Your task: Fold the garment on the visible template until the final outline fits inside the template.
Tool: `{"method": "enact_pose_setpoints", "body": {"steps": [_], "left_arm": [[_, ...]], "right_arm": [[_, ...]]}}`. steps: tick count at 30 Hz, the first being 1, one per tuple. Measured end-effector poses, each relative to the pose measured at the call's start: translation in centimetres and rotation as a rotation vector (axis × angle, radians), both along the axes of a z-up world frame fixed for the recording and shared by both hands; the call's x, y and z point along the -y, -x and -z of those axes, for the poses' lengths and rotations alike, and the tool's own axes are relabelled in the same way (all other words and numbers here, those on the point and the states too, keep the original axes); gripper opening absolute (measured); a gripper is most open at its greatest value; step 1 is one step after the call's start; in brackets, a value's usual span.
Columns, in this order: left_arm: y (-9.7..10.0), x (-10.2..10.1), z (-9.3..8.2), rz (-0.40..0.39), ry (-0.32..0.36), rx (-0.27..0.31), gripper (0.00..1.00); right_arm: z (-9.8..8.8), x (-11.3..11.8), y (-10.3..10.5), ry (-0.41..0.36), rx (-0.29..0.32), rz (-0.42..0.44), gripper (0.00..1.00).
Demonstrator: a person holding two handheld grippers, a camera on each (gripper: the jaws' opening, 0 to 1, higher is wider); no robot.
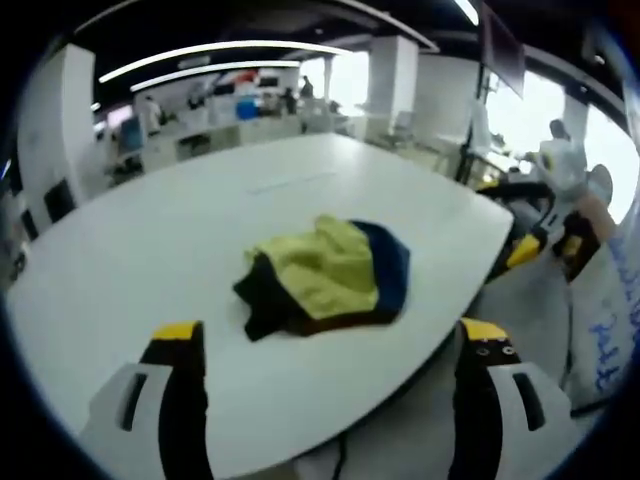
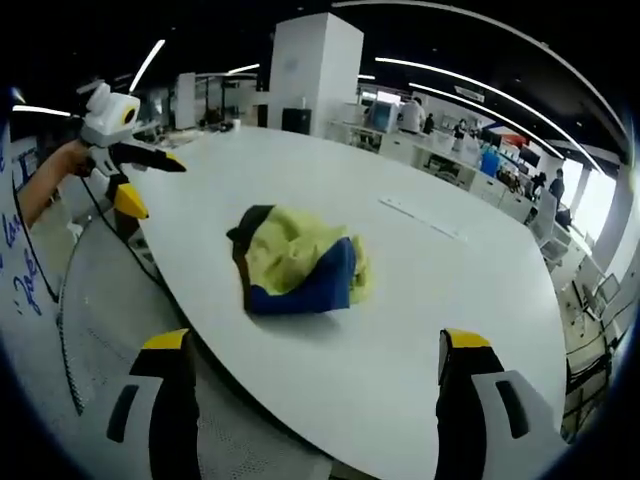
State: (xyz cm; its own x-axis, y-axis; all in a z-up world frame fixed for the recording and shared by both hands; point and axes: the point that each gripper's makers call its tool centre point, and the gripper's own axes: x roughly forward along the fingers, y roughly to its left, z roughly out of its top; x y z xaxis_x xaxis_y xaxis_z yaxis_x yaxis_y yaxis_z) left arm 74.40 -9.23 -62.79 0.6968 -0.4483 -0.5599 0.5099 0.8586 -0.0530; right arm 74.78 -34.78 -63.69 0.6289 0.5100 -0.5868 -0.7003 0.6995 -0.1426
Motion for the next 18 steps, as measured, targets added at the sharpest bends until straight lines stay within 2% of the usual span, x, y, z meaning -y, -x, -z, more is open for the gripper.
{"method": "enact_pose_setpoints", "body": {"steps": [18], "left_arm": [[0.12, 0.15, 0.04, 0.005, -0.001, -0.001, 1.00]], "right_arm": [[-0.07, 0.06, -0.07, -0.001, 0.008, 0.003, 1.00]]}}
